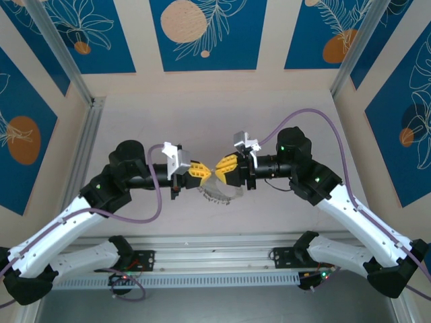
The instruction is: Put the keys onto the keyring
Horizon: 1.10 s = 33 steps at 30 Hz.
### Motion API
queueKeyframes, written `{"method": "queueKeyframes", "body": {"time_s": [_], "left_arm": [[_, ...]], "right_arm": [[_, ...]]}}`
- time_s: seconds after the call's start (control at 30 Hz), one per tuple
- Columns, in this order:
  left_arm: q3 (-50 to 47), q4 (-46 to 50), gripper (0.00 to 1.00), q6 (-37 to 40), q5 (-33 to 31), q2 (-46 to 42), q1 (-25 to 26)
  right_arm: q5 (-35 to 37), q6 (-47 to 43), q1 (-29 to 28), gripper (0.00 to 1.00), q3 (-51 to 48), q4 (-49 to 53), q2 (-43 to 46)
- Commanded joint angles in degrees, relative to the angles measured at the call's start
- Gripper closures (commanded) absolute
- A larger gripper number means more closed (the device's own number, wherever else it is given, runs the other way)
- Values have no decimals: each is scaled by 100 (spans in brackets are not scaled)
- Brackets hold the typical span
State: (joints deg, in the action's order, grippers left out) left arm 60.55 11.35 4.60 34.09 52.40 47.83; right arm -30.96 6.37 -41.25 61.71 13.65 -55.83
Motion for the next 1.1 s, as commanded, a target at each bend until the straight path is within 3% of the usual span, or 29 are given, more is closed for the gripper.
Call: {"method": "queueKeyframes", "body": {"time_s": [0.0,0.1,0.37,0.63,0.73,0.8,1.07], "left_arm": [[242,-265,100,-95,267,7,47],[246,-292,100,-128,304,6,42],[253,-238,100,-143,256,55,33],[380,-55,99,-92,-18,229,24],[459,120,72,-11,-169,238,24],[555,314,62,85,-272,243,26],[1143,1489,53,622,-486,351,15]], "right_arm": [[-53,-192,-31,77,87,-57,10],[-138,-240,-32,80,73,-113,19],[-239,-345,-77,100,-45,-206,169],[-77,-351,-75,100,-177,-317,338],[44,-368,-50,100,-134,-207,287],[87,-410,-40,100,-44,-2,195],[131,-451,-32,100,117,406,55]]}}
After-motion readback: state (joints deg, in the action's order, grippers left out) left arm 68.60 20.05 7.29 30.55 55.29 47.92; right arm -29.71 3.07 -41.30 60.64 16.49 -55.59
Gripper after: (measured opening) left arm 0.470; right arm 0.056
